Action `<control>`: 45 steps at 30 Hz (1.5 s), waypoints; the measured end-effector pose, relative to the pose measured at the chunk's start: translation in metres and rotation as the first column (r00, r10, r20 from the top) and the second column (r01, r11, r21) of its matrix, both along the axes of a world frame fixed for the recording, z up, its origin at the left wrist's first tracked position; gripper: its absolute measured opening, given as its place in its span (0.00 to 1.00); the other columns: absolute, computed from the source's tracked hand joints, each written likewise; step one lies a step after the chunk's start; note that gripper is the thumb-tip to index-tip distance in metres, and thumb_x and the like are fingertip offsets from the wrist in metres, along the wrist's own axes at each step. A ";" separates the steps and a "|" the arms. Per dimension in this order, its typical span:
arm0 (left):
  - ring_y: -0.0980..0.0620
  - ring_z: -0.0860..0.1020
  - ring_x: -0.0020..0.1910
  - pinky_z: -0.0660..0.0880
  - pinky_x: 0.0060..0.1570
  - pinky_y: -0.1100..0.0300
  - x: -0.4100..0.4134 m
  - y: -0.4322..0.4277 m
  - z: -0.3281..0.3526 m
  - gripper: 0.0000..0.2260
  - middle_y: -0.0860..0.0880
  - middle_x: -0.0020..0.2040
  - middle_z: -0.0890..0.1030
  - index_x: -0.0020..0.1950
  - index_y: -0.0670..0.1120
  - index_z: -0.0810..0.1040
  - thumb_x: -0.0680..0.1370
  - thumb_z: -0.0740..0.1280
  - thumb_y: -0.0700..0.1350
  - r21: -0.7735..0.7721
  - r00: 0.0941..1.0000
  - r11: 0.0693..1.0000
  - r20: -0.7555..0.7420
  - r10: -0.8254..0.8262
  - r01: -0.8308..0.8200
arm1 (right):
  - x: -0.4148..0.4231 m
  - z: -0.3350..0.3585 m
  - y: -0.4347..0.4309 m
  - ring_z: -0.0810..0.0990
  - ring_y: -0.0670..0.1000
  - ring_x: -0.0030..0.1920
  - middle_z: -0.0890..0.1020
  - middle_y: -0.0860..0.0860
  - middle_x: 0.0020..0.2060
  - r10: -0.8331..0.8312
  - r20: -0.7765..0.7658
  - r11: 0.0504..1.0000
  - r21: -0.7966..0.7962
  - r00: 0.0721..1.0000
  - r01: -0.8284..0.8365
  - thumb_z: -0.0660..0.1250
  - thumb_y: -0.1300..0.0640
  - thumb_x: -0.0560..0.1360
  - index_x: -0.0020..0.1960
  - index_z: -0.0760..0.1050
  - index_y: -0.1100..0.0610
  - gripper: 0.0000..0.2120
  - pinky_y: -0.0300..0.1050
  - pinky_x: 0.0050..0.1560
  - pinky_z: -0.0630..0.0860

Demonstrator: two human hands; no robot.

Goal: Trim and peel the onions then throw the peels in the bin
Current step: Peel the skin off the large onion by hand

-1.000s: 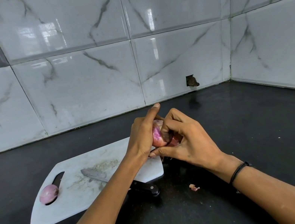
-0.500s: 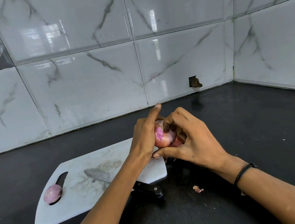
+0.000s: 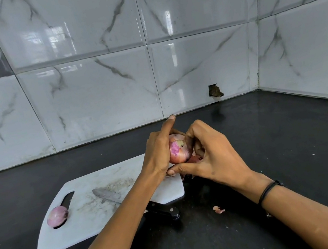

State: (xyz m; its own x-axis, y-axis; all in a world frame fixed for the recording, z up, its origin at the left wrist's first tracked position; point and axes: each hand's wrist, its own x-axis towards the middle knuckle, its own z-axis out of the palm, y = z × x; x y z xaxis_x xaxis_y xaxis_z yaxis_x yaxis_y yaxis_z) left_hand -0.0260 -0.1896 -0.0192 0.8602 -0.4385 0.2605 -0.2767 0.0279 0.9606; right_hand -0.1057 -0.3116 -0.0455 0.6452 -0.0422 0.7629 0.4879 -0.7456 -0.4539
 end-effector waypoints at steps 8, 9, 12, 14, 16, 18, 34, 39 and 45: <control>0.46 0.85 0.40 0.79 0.54 0.50 0.004 0.000 -0.003 0.27 0.40 0.40 0.86 0.40 0.40 0.83 0.81 0.61 0.62 -0.005 1.000 1.000 0.001 -0.004 0.004 | -0.002 0.001 0.000 0.73 0.44 0.40 0.71 0.40 0.42 0.005 0.027 0.999 -0.045 1.000 -0.003 0.82 0.38 0.61 0.48 0.70 0.49 0.28 0.38 0.37 0.70; 0.46 0.84 0.40 0.79 0.54 0.50 0.004 0.000 -0.003 0.27 0.40 0.40 0.86 0.40 0.40 0.83 0.81 0.61 0.62 -0.006 1.000 1.000 0.001 -0.006 0.006 | -0.001 0.001 0.000 0.73 0.45 0.41 0.72 0.41 0.43 0.013 0.033 0.998 -0.056 0.999 -0.011 0.82 0.38 0.62 0.48 0.71 0.50 0.28 0.39 0.37 0.72; 0.47 0.84 0.39 0.79 0.54 0.49 0.004 0.000 -0.004 0.28 0.40 0.39 0.85 0.39 0.39 0.83 0.81 0.61 0.62 -0.001 1.000 1.000 0.010 -0.016 0.016 | -0.001 0.000 -0.001 0.75 0.48 0.43 0.73 0.43 0.45 0.025 0.040 0.997 -0.068 0.999 -0.023 0.82 0.38 0.62 0.49 0.75 0.51 0.26 0.44 0.39 0.75; 0.46 0.83 0.39 0.79 0.54 0.48 0.004 0.001 -0.003 0.28 0.39 0.38 0.85 0.38 0.39 0.83 0.81 0.61 0.62 0.004 1.000 1.000 0.009 -0.011 0.011 | -0.001 -0.001 -0.001 0.74 0.48 0.42 0.73 0.44 0.45 0.030 0.045 0.997 -0.067 0.999 -0.027 0.82 0.38 0.63 0.49 0.76 0.52 0.26 0.44 0.38 0.74; 0.46 0.83 0.39 0.79 0.53 0.49 0.003 0.000 -0.004 0.29 0.38 0.39 0.85 0.38 0.39 0.83 0.81 0.61 0.62 0.005 1.000 1.000 0.009 -0.005 0.005 | 0.000 -0.001 -0.001 0.73 0.48 0.41 0.73 0.44 0.44 0.037 0.046 0.998 -0.060 0.998 -0.034 0.82 0.40 0.63 0.49 0.76 0.53 0.26 0.44 0.37 0.74; 0.44 0.84 0.40 0.79 0.52 0.49 0.003 0.000 -0.004 0.29 0.37 0.40 0.85 0.39 0.38 0.83 0.81 0.61 0.62 0.009 1.000 1.000 0.011 0.003 -0.003 | 0.001 0.000 -0.001 0.73 0.48 0.40 0.73 0.45 0.44 0.048 0.035 0.998 -0.042 0.998 -0.046 0.83 0.41 0.63 0.49 0.76 0.53 0.25 0.43 0.36 0.73; 0.44 0.82 0.38 0.79 0.52 0.47 0.005 0.001 -0.004 0.27 0.41 0.35 0.83 0.30 0.46 0.82 0.80 0.62 0.62 -0.035 1.000 0.999 -0.016 0.015 -0.015 | 0.000 0.000 0.001 0.73 0.44 0.39 0.73 0.41 0.42 0.019 0.023 0.999 -0.051 1.000 -0.018 0.82 0.40 0.63 0.48 0.73 0.50 0.25 0.35 0.37 0.68; 0.44 0.82 0.37 0.79 0.53 0.44 0.005 0.000 -0.006 0.28 0.41 0.35 0.83 0.29 0.47 0.81 0.80 0.61 0.64 -0.030 1.000 0.999 -0.002 0.030 -0.030 | 0.001 -0.001 0.000 0.72 0.45 0.37 0.74 0.41 0.42 0.049 0.004 0.999 -0.022 0.999 -0.049 0.83 0.42 0.64 0.48 0.75 0.49 0.22 0.36 0.37 0.69; 0.43 0.81 0.35 0.79 0.53 0.42 0.004 0.000 -0.005 0.29 0.41 0.33 0.83 0.33 0.44 0.84 0.81 0.60 0.63 0.001 0.997 0.997 0.023 0.075 -0.075 | 0.003 -0.002 0.001 0.75 0.49 0.38 0.75 0.44 0.40 0.096 -0.050 0.995 0.016 0.994 -0.096 0.83 0.47 0.65 0.41 0.77 0.52 0.17 0.44 0.37 0.75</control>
